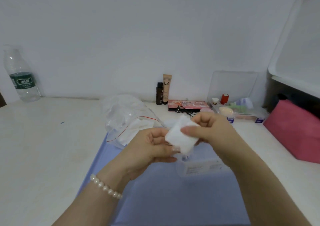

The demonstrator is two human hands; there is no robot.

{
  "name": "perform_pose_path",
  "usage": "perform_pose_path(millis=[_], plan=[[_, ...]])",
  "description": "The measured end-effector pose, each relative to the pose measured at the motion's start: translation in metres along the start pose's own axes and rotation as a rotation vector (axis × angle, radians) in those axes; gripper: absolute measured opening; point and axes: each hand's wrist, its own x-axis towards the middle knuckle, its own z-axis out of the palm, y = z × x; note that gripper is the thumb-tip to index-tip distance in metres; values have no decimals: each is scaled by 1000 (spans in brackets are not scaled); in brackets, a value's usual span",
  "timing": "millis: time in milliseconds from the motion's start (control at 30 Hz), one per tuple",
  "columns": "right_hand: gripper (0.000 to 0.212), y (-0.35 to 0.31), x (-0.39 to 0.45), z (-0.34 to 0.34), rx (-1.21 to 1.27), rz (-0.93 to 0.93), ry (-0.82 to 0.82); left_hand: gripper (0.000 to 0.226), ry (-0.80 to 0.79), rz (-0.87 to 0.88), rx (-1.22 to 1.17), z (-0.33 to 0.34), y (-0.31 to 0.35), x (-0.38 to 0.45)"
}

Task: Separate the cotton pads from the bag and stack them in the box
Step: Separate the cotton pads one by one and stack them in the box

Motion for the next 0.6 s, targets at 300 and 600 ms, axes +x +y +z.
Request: perform_pose_path(millis=[300,600], plan=[[25,39,40,-44,-751,203,337,13,292,98,178,1,-15,11],[22,56,43,-17,-938,258,273,15,233,309,737,10,-38,16]])
